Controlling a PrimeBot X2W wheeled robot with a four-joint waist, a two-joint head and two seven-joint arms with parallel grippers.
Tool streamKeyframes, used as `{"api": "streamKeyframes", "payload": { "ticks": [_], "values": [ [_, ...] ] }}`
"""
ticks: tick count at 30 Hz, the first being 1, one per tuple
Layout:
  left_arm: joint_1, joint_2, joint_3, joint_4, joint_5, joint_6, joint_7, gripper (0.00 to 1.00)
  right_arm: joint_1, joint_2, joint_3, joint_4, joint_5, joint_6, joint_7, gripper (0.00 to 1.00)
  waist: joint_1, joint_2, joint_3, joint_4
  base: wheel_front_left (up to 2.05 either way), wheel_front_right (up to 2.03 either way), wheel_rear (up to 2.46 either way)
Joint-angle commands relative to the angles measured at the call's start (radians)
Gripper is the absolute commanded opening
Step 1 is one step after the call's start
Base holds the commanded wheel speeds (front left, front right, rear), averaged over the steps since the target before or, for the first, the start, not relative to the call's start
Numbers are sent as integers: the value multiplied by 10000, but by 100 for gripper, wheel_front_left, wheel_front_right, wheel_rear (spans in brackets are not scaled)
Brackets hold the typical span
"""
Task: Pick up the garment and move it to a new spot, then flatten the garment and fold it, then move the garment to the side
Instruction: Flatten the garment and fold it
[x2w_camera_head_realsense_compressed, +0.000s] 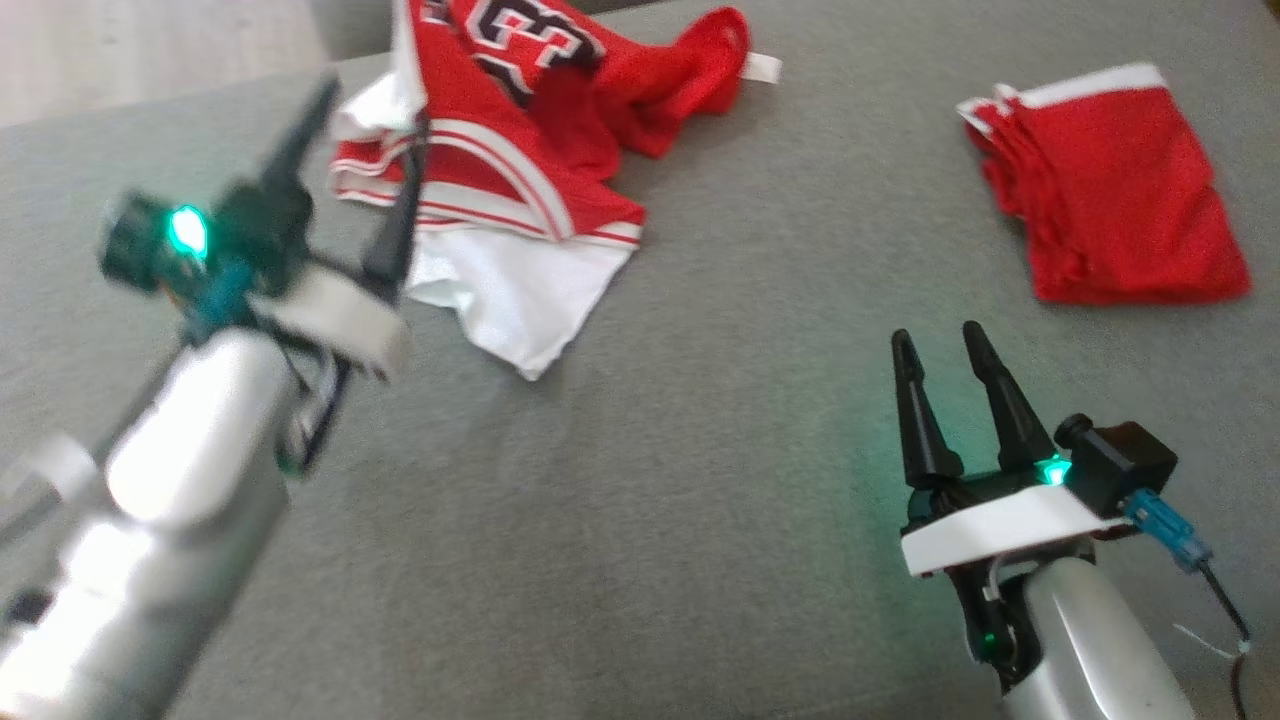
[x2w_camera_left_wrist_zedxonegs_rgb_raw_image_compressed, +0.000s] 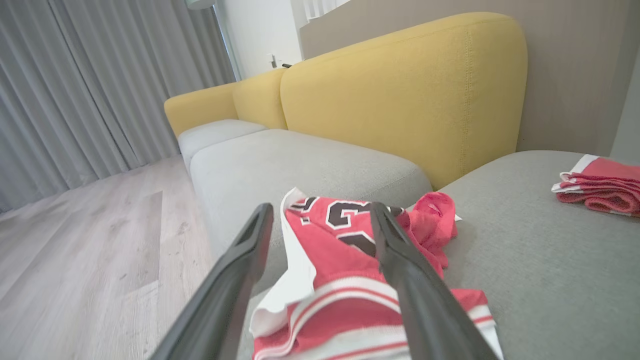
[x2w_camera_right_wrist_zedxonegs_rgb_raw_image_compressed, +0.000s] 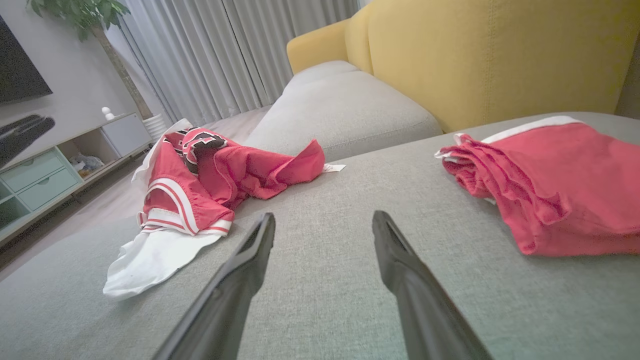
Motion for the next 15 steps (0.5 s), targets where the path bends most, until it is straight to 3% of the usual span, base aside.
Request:
{"api": "streamKeyframes", "payload": {
  "ticks": [1, 8, 15],
  "values": [
    [78, 282, 459, -515, -96, 180, -72, 100, -62, -20, 111, -265, -89, -19, -107, 100, 1, 0, -296, 480, 0, 0, 0],
    [2055, 167, 164, -1891, -426, 835, 35, 100, 51, -20, 6, -177, -312, -19, -107, 100, 1, 0, -404, 1028, 0, 0, 0],
    [1965, -133, -415, -2341, -214, 765, 535, 100, -99, -20, 103, -176, -280, -19, -107, 100, 1, 0, -95, 706, 0, 0, 0]
  ]
}}
